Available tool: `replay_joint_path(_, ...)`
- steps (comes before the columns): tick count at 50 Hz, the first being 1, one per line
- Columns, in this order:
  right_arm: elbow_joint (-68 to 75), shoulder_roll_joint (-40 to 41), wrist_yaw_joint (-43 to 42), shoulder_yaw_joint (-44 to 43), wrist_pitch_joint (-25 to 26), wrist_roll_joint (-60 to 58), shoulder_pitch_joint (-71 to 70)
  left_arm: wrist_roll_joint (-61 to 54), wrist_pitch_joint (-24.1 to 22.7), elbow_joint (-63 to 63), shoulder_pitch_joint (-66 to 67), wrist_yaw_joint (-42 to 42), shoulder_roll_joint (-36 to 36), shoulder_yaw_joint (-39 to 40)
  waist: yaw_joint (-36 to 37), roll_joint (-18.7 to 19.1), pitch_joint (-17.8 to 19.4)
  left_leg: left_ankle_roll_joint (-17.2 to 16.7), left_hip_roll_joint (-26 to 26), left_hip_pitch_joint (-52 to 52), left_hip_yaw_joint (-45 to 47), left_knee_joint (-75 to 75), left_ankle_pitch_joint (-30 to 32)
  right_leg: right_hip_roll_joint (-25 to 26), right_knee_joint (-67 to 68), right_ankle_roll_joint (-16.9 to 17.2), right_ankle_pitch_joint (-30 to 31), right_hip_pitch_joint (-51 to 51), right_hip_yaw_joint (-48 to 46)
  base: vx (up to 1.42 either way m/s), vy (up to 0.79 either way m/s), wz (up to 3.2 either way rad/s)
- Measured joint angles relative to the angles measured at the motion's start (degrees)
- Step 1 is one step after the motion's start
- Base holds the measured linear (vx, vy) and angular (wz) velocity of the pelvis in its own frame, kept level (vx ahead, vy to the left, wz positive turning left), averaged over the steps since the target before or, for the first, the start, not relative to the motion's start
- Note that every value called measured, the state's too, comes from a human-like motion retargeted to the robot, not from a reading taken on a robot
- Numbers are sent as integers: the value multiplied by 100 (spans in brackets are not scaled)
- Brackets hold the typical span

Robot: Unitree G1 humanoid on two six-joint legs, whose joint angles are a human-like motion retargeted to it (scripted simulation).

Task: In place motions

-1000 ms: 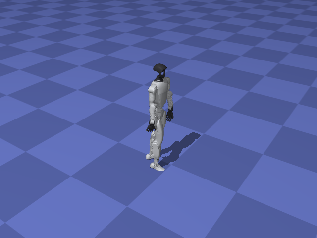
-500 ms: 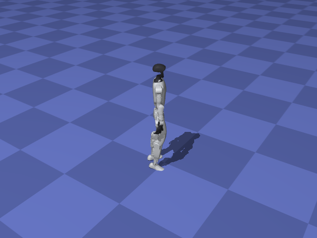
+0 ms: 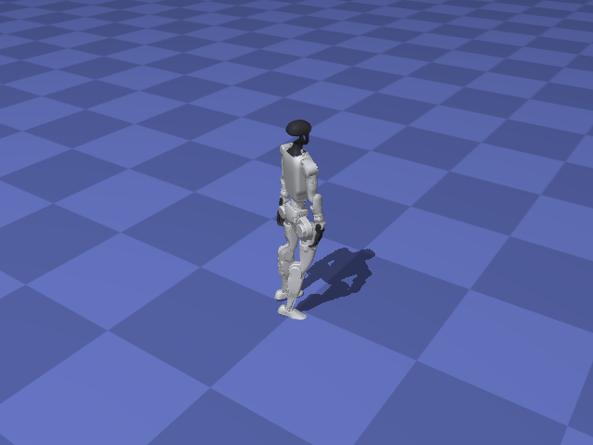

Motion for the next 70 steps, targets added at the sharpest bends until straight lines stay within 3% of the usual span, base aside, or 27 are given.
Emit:
replay_joint_path(8,-19,59,52,61,-24,-79,19,55,112,48,-19,-192,117,14,520,39,73,36,153,-35,798,74,-57,62,13,-56,108,-176,753,-3,-2,-89)
replay_joint_path(13,36,55,72,32,-31,-124,97,98,148,61,8,-183,187,17,416,51,68,72,223,65,1103,53,-171,100,34,-74,186,-312,1087,-15,-10,-76)
replay_joint_path(28,564,-161,-74,-285,151,118,-12,141,236,-139,29,-386,213,-130,-408,162,80,14,625,504,2508,83,-706,393,210,-125,484,-915,2549,-35,0,-99)
replay_joint_path(42,356,-195,-192,123,199,65,-404,595,330,-430,174,-725,97,-253,-1518,688,252,-314,1000,1134,4817,235,-1206,970,295,-56,966,-1584,4376,-17,19,-152)
replay_joint_path(52,444,-111,-611,258,266,-244,-350,602,364,-357,184,-780,-123,-306,-2179,815,364,-475,1050,1371,5463,372,-1342,1245,253,45,1193,-1703,5066,-6,12,-98)
replay_joint_path(58,649,-72,-464,35,343,101,-308,683,359,-389,115,-860,-266,-372,-2021,825,341,-573,1014,1546,5977,345,-1368,1367,186,233,1308,-1667,5479,1,3,-96)
replay_joint_path(63,744,-48,-446,-182,408,534,-310,747,320,-492,76,-951,-299,-514,-2005,789,327,-601,998,1590,6028,330,-1365,1375,146,320,1399,-1663,5428,1,-1,-21)
replay_joint_path(70,701,-97,-441,-46,440,279,-371,744,324,-546,6,-988,-257,-522,-2099,757,354,-598,1041,1548,5918,363,-1358,1347,139,298,1470,-1698,5276,0,0,0)
